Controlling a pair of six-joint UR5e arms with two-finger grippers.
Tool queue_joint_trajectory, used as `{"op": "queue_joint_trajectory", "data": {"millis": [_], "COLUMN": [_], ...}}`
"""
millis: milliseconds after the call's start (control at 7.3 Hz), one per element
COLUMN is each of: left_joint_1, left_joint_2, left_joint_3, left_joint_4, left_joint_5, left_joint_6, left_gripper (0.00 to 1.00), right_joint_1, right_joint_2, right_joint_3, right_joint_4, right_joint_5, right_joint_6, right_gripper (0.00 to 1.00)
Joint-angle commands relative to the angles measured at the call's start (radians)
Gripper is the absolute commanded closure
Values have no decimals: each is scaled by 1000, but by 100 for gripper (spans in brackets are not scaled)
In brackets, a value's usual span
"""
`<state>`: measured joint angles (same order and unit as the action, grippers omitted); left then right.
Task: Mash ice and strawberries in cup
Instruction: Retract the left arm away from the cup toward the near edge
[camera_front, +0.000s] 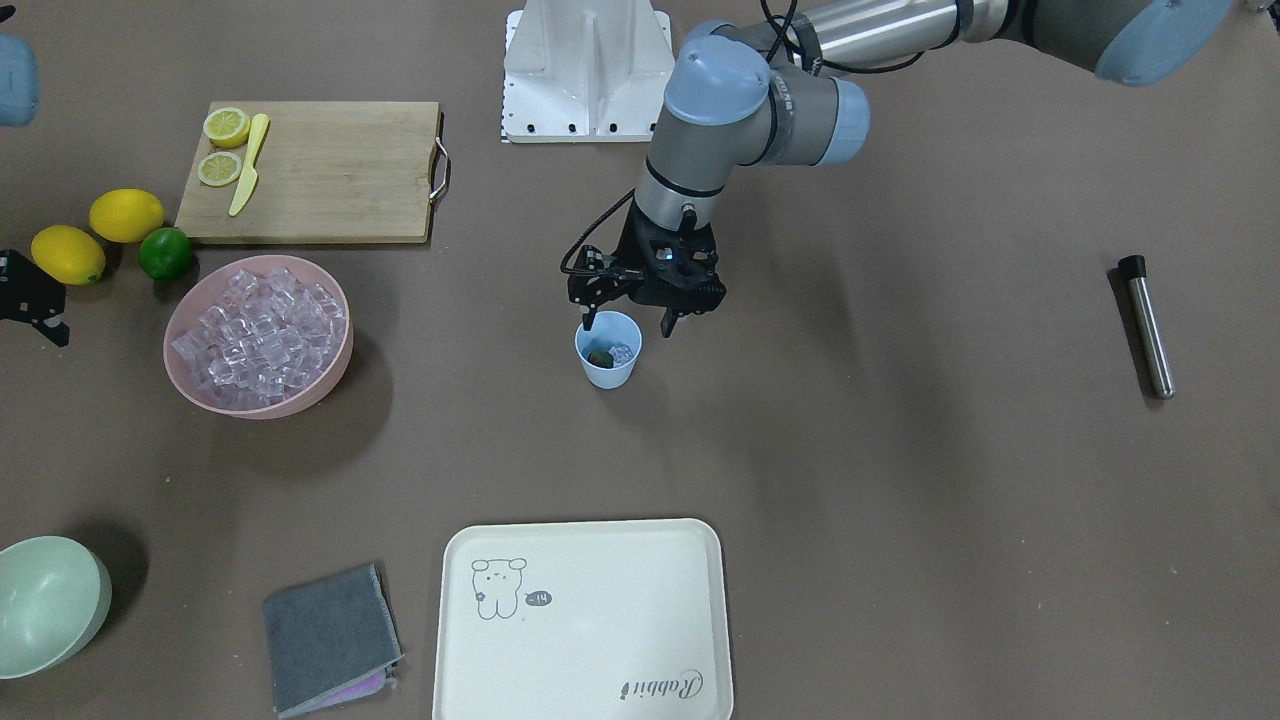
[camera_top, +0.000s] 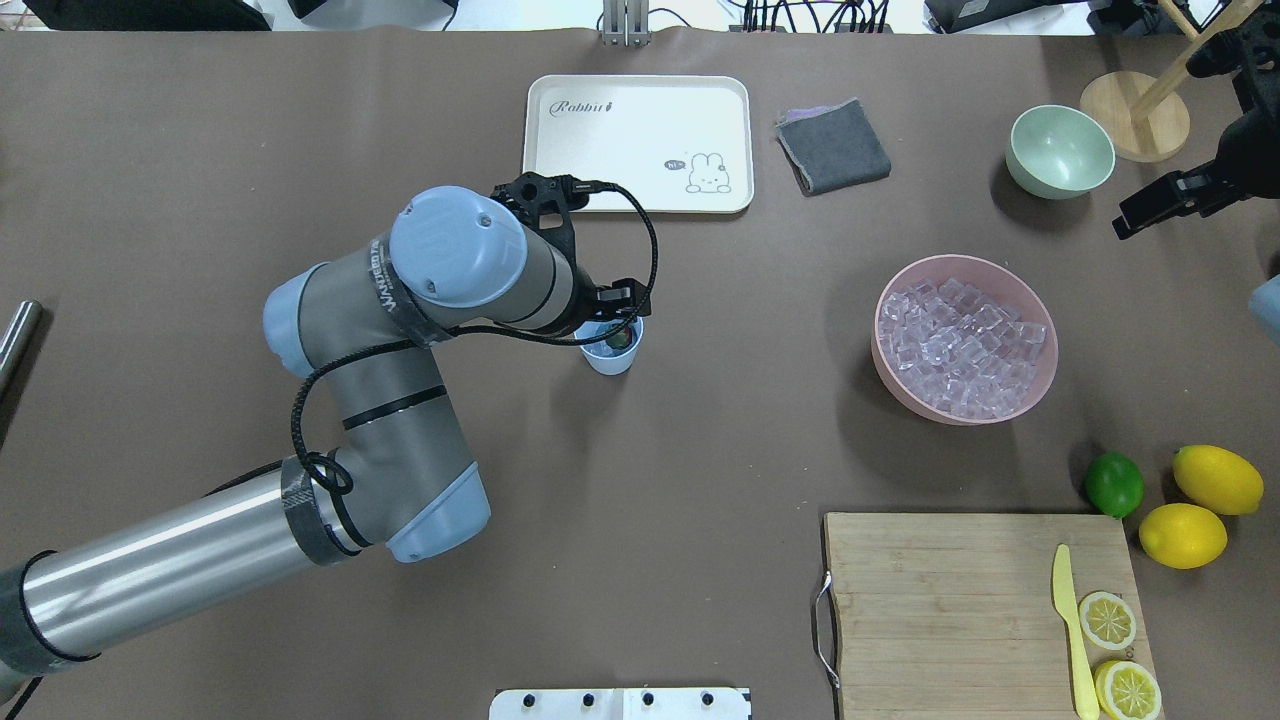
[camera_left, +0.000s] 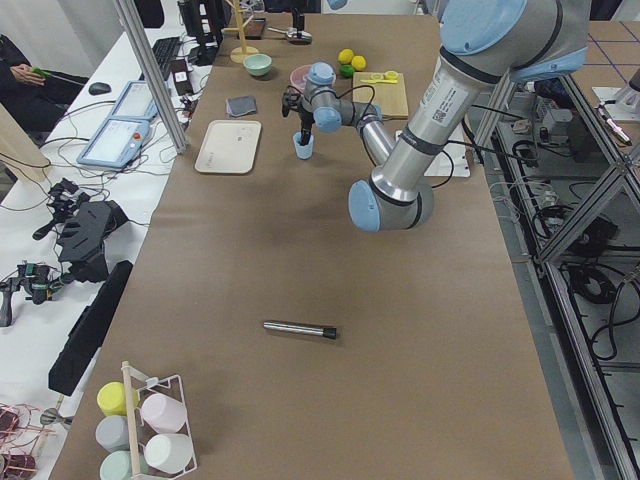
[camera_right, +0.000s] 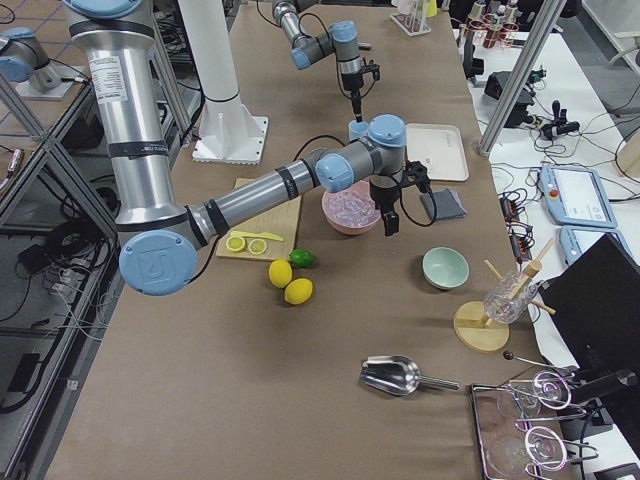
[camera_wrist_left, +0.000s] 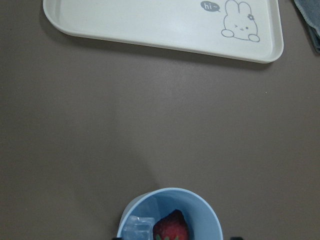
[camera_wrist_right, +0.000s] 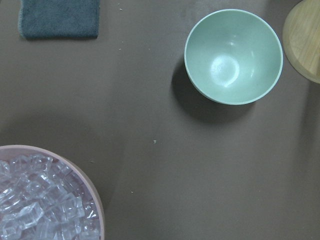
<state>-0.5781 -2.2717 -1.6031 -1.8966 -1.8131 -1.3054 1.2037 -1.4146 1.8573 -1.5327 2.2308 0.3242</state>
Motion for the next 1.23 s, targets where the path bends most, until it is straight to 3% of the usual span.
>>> {"op": "queue_joint_trajectory", "data": {"millis": [0,274,685,1096], "left_joint_1": [-150,-297,-481,-596], "left_joint_2": [122,290,467,508], "left_joint_3": [-29,-41,-8,246], "left_joint_4": [-5,-16,-61,-278], "left_joint_5": [-194,-274,-386,-449], "left_joint_6": [8,268,544,694], "left_gripper": [2,2,2,2], "right_joint_1": [45,83,247,347], "right_joint_2": [-6,-10,-9,-12], "right_joint_3": [-23,-81,-264,-346], "right_joint_4": [-9,-7,-6,-9], "right_joint_5": [36,44,89,79], "right_joint_6": [-65,-141,-371,-481], "right_gripper": [1,1,1,1]}}
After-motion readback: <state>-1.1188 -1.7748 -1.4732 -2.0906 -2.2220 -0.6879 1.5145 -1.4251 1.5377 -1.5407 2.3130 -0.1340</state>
